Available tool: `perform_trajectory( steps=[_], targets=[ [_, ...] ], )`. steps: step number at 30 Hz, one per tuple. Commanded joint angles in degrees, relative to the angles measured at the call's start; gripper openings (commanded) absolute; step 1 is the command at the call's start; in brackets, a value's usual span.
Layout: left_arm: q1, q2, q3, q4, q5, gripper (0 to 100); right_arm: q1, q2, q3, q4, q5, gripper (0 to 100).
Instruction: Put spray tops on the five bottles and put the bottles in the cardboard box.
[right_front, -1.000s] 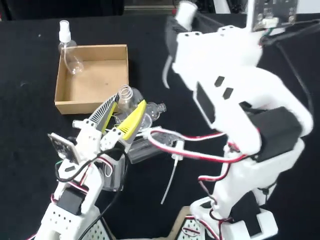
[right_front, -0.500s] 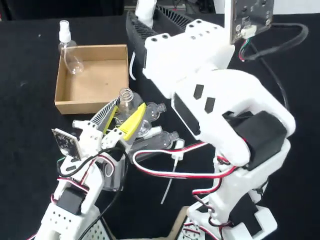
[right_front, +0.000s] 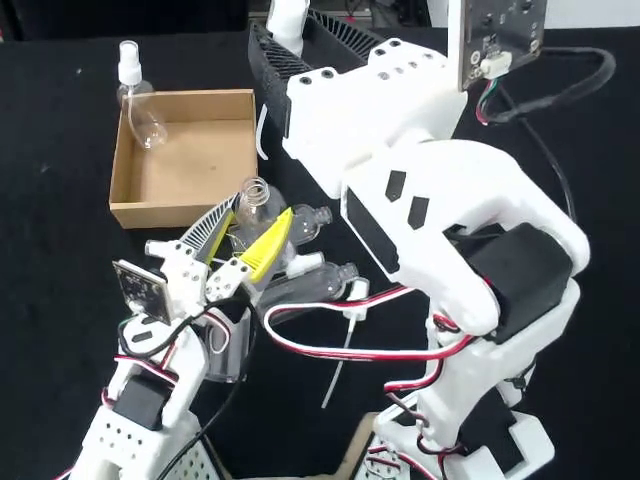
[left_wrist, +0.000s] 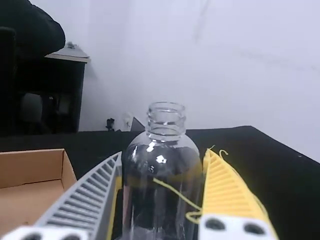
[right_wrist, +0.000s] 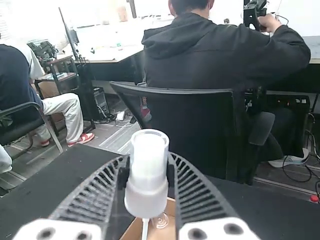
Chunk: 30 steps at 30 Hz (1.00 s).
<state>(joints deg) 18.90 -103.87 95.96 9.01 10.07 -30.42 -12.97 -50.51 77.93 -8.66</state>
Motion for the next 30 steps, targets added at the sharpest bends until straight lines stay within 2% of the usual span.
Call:
perform_trajectory(
  steps=[1, 17, 24, 30],
  targets=[
    [-0.1, -0.7, 1.4, -0.2, -1.5, 19, -0.8, -1.5, 1.4, -0.7, 0.4, 1.2],
    [-0.7, -0.7, 1.4, -0.3, -1.5, 19, -0.8, -1.9, 4.9, -1.3, 0.0, 1.2],
    [-0.7, -0.7, 1.4, -0.3, -1.6, 19, -6.2, -1.6, 5.1, -1.0, 0.4, 1.2],
    [-0.7, -0.7, 1.4, 0.1, -1.8, 19, -6.1, -1.9, 4.8, -1.1, 0.4, 1.2]
  ],
)
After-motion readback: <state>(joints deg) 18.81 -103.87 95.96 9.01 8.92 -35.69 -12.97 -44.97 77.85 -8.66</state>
